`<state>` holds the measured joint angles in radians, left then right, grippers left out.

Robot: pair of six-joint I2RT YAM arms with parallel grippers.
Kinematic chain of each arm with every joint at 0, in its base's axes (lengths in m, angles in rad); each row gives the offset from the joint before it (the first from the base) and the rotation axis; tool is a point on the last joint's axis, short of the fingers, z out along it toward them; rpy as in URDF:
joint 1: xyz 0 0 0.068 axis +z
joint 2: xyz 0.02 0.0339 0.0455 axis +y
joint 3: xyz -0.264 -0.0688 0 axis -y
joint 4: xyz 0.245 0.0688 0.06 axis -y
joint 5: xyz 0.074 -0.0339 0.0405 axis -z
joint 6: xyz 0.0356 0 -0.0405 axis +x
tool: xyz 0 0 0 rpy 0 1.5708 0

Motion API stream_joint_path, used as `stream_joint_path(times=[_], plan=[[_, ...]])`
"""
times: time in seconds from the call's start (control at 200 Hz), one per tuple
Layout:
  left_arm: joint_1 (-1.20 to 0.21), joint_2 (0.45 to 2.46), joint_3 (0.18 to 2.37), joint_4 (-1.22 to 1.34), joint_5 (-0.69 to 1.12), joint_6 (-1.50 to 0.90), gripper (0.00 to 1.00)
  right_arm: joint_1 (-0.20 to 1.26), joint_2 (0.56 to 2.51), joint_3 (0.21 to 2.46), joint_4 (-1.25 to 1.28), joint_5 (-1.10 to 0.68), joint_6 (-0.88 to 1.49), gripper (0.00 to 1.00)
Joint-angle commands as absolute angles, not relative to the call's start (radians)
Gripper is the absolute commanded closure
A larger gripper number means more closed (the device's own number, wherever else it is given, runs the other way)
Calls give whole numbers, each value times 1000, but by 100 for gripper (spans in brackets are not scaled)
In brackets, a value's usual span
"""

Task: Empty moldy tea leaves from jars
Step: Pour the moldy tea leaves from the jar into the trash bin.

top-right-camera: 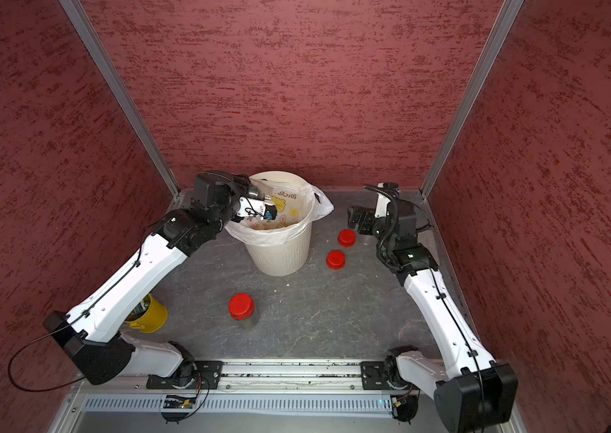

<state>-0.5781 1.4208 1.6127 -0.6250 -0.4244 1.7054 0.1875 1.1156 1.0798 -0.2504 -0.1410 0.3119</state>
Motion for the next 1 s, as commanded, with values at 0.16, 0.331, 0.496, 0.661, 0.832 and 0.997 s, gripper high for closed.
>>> stream_joint_path(times=[0.16, 0.331, 0.496, 0.661, 0.832, 0.997], plan=[[-577, 1443, 1708, -733, -429, 1752, 33, 179, 1114, 1120, -211, -215, 298, 1], [-574, 1448, 1664, -733, -451, 1736, 34, 177, 1121, 1127, -203, -236, 299, 1], [-568, 1471, 1740, -781, -448, 1741, 33, 178, 1129, 1127, -180, -250, 305, 1], [-567, 1478, 1801, -814, -440, 1749, 33, 176, 1152, 1147, -173, -272, 305, 1], [-558, 1452, 1706, -822, -446, 1721, 33, 175, 1163, 1154, -161, -282, 314, 1], [-573, 1444, 1708, -844, -459, 1702, 33, 175, 1169, 1157, -158, -297, 324, 1]])
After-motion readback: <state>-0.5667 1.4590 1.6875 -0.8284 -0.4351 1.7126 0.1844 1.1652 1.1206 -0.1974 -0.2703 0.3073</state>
